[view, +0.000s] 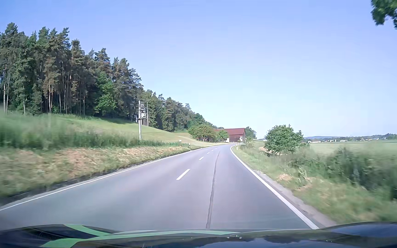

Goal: Follow the waypoints while adhering to traffic rules and regulations

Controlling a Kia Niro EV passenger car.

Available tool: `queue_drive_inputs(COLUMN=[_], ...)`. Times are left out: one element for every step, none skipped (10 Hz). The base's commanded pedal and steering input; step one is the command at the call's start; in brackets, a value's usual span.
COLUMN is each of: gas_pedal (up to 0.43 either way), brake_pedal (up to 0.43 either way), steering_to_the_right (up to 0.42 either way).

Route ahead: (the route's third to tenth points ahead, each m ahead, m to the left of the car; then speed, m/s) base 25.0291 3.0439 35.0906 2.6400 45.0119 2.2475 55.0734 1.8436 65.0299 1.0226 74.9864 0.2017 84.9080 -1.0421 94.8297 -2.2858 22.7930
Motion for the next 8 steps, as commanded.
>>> queue_drive_inputs(gas_pedal=[0.110,0.118,0.130,0.138,0.138,0.150,0.157,0.157], brake_pedal=[0.000,0.000,0.000,0.000,0.000,0.000,0.000,0.000], steering_to_the_right=[0.001,0.001,0.001,0.001,0.001,0.001,0.003,0.006])
